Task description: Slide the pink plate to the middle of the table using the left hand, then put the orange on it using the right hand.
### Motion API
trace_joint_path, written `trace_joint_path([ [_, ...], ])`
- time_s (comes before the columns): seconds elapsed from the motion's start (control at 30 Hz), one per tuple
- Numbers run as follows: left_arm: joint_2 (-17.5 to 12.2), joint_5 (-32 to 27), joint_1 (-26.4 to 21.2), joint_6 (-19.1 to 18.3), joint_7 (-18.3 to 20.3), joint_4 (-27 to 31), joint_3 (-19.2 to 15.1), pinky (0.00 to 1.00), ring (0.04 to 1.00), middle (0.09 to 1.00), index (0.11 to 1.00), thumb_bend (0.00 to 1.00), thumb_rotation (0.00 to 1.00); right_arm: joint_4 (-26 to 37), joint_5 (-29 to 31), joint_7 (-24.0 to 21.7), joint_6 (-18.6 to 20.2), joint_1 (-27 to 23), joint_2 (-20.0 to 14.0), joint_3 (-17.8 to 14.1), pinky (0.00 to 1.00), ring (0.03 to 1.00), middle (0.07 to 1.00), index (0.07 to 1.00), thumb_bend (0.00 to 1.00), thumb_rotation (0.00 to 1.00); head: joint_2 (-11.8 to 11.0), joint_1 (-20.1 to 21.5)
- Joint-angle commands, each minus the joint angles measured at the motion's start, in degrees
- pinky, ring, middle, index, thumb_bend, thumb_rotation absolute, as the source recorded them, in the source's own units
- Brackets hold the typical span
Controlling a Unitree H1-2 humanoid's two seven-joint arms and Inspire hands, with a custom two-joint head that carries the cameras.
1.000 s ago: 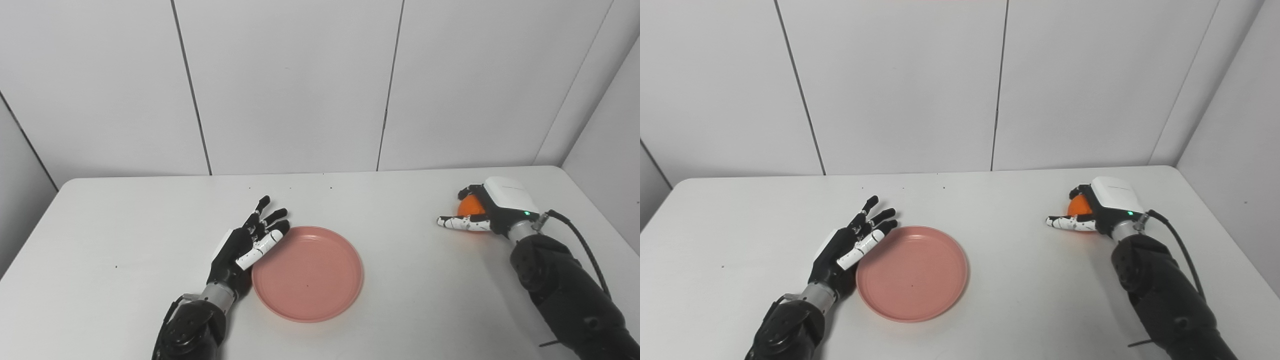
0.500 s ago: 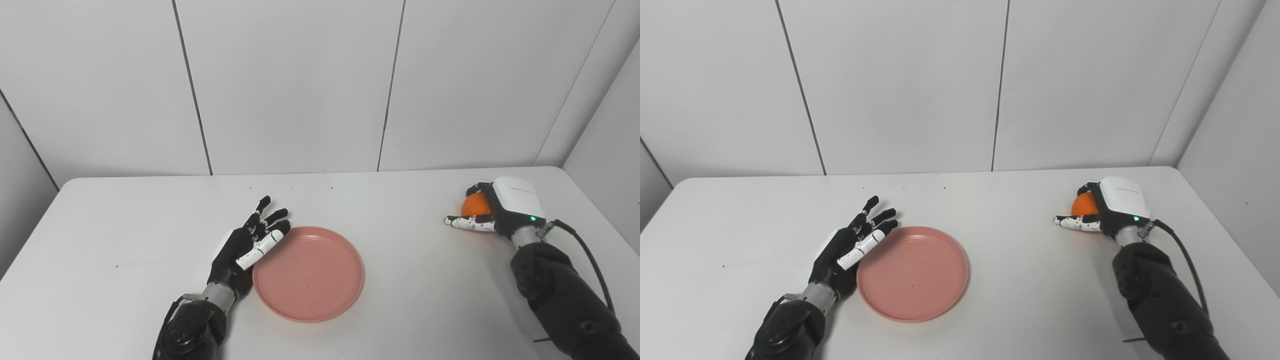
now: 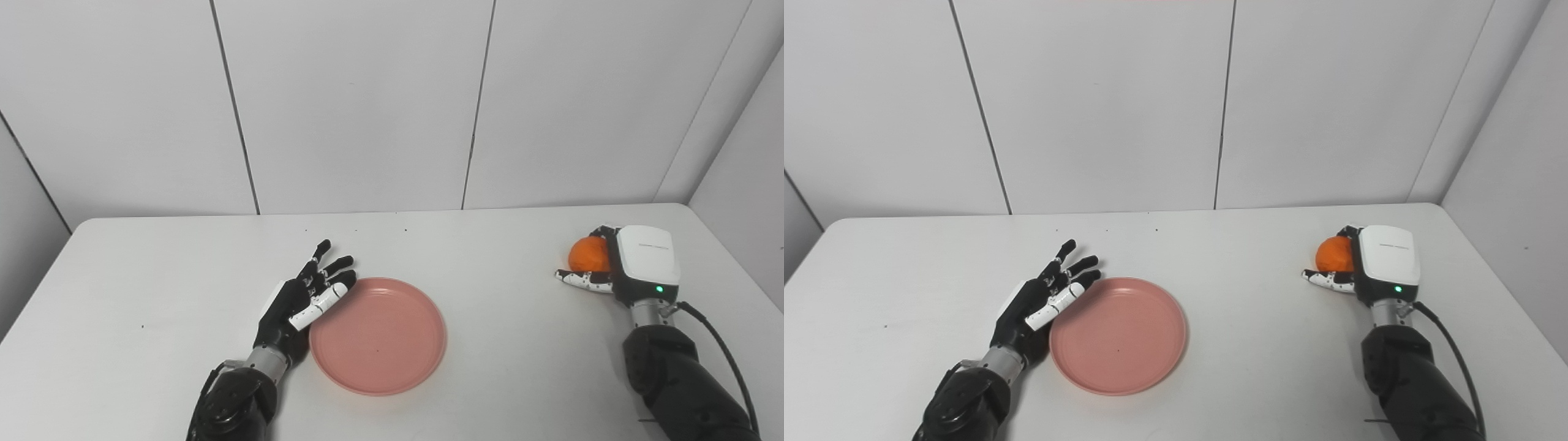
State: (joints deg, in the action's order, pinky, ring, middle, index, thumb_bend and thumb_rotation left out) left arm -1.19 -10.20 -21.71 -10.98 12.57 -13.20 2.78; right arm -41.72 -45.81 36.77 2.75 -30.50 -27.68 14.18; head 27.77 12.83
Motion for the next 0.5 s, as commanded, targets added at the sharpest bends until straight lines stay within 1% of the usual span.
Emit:
trace_joint_path([
  [0.0, 0.2, -0.7, -0.1, -1.5, 0.9, -0.4, 0.2, 0.83, 0.853, 0.863, 1.0, 0.67, 0.36, -0.3, 0.1, 1.4, -2.7, -2.6, -1.0, 0.1, 0.2, 0.26, 0.354, 0.477, 0.52, 0.19, -0.1, 0.0],
  [0.13, 0.2, -0.6, -0.1, -1.4, 1.1, -0.4, 0.4, 0.84, 0.853, 0.866, 1.0, 0.68, 0.37, 0.1, 0.9, 0.9, -3.2, -2.5, -1.2, 0.3, 0.2, 0.262, 0.354, 0.479, 0.51, 0.17, -0.2, -0.1],
  [0.23, 0.4, -0.5, -0.2, -1.7, 1.1, -0.4, 0.3, 0.83, 0.857, 0.871, 1.0, 0.67, 0.36, 0.2, 0.7, 1.4, -3.9, -2.7, -1.5, 0.7, 0.2, 0.258, 0.348, 0.478, 0.51, 0.16, -0.2, -0.2],
  [0.37, 0.4, -0.4, -0.2, -1.6, 1.1, -0.3, 0.3, 0.83, 0.856, 0.865, 1.0, 0.67, 0.36, 0.7, 1.3, 2.6, -6.9, -3.0, -1.7, 0.5, 0.19, 0.248, 0.34, 0.479, 0.51, 0.16, -0.2, -0.2],
  [0.47, 0.4, -0.6, -0.2, -1.5, 1.4, -0.5, 0.2, 0.83, 0.859, 0.867, 1.0, 0.67, 0.36, 2.5, 1.9, 1.9, -7.7, -2.9, -1.7, 0.1, 0.19, 0.246, 0.339, 0.48, 0.51, 0.16, -0.2, -0.2],
])
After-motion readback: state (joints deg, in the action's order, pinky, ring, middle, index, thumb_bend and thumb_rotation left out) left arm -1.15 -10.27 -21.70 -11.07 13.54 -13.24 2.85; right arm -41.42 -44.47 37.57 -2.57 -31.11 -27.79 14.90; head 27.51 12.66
